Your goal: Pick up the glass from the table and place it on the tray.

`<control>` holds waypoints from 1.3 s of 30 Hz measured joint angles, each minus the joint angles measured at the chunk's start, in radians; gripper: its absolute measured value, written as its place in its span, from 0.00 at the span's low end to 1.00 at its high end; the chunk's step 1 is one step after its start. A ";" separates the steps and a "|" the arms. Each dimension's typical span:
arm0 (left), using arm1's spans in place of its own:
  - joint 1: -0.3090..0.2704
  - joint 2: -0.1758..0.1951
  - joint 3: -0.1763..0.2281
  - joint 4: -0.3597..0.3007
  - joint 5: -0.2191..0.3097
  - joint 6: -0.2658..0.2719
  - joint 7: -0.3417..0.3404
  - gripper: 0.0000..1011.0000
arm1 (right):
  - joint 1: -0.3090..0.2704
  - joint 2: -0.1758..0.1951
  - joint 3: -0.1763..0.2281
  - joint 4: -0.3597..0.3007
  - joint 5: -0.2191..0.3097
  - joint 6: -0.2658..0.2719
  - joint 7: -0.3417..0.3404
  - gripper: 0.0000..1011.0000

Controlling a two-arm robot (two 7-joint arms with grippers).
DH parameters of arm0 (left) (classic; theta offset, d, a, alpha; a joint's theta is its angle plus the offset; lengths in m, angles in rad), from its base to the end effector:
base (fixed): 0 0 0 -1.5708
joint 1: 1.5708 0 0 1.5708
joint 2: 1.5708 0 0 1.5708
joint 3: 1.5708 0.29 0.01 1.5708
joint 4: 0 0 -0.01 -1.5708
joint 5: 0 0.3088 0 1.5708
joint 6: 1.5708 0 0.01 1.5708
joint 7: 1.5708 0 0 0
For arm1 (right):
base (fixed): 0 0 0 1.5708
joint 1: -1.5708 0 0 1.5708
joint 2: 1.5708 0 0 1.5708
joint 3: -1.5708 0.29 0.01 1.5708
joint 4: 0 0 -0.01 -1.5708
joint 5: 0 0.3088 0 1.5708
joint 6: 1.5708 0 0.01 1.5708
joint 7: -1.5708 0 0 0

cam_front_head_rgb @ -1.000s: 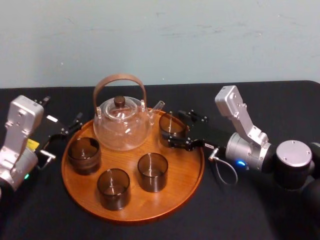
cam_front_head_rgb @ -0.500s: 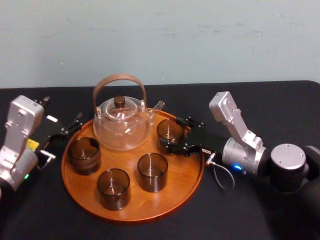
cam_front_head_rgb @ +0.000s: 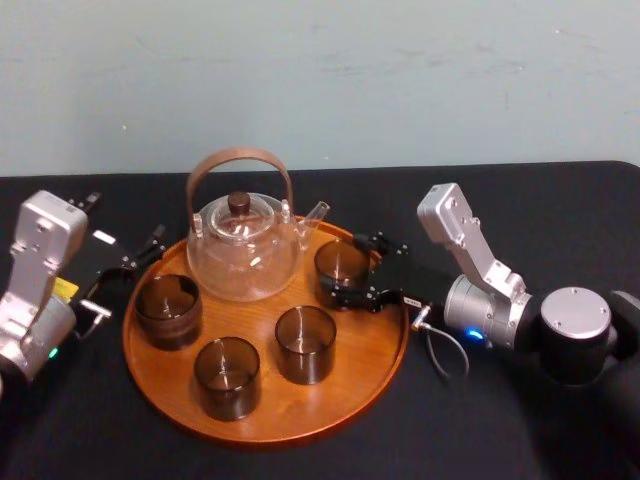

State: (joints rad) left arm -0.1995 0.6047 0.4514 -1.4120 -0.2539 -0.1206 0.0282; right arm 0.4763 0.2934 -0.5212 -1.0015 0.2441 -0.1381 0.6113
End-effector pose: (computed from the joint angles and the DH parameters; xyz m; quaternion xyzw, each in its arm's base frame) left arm 0.3581 0.0827 -0.3023 0.1415 -0.1325 0.5799 0.7913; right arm 0.4351 -0.0055 -0.3251 -0.1229 -0.0277 -0.3215 0.9385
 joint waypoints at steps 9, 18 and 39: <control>0.000 0.000 0.000 0.000 0.000 0.000 0.000 0.99 | -0.002 0.001 0.004 -0.002 0.007 0.000 0.004 0.99; 0.000 0.000 0.000 0.000 0.000 0.000 0.000 0.99 | -0.021 0.015 0.015 -0.041 0.022 0.003 0.009 0.99; 0.000 0.000 0.000 0.000 0.000 0.000 0.000 0.99 | -0.179 0.133 0.113 -0.309 0.080 0.010 -0.064 0.99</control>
State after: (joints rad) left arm -0.1995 0.6047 0.4514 -1.4120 -0.2539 -0.1205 0.0283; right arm 0.2976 0.4265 -0.4087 -1.3106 0.3244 -0.1278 0.5476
